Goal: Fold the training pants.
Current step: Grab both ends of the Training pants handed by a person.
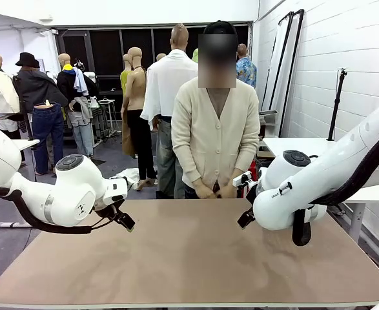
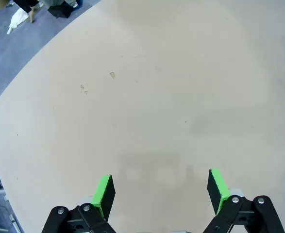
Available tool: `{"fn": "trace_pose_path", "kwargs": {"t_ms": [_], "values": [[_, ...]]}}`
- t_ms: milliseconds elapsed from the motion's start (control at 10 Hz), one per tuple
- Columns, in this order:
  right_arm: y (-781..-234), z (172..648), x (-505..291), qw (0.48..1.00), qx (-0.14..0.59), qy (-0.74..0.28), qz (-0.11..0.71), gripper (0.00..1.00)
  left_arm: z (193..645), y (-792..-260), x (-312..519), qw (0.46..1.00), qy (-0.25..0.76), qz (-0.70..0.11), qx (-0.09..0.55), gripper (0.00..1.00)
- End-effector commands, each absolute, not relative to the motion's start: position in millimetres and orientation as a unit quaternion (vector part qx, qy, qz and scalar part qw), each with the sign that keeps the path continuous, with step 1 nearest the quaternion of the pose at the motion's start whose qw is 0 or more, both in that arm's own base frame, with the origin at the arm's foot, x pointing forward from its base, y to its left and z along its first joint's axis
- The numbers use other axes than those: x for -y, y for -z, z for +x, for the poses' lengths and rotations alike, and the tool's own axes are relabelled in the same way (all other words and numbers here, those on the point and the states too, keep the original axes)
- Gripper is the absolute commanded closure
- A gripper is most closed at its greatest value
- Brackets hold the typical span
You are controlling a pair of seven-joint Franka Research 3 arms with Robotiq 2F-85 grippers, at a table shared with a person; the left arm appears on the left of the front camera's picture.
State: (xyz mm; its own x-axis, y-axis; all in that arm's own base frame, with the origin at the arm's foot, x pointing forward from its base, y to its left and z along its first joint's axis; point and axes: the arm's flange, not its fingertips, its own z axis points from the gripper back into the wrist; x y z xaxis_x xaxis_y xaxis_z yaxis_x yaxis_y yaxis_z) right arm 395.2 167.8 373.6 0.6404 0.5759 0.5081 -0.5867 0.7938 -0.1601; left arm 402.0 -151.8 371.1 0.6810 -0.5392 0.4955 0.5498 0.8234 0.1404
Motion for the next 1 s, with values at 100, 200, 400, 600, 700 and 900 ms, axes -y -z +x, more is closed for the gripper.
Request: {"fn": "trace_pose_path", "kwargs": {"t_ms": [100,200,400,600,700,900], "values": [[-373.6,395.3,-167.7,0.906,0.277,-0.321,0.010,0.00,402.4,-371.2,150.8,0.917,0.296,-0.010,0.267,0.00],[-373.6,395.3,-167.7,0.906,0.277,-0.321,0.010,0.00,402.4,-371.2,150.8,0.917,0.296,-0.010,0.267,0.00],[-373.6,395.2,-167.8,0.906,0.277,-0.321,0.010,0.00,402.0,-371.1,151.8,0.917,0.297,-0.010,0.267,0.00],[-388.2,398.4,-163.9,0.909,0.261,-0.325,0.029,0.00,398.0,-397.4,149.4,0.912,0.310,-0.005,0.267,0.00],[-399.8,399.7,-161.5,0.909,0.257,-0.326,0.036,0.00,395.2,-413.3,150.1,0.911,0.313,-0.004,0.270,0.00],[-427.7,400.0,-157.4,0.906,0.263,-0.329,0.048,0.00,391.3,-446.2,149.0,0.908,0.314,-0.004,0.277,0.00]]}}
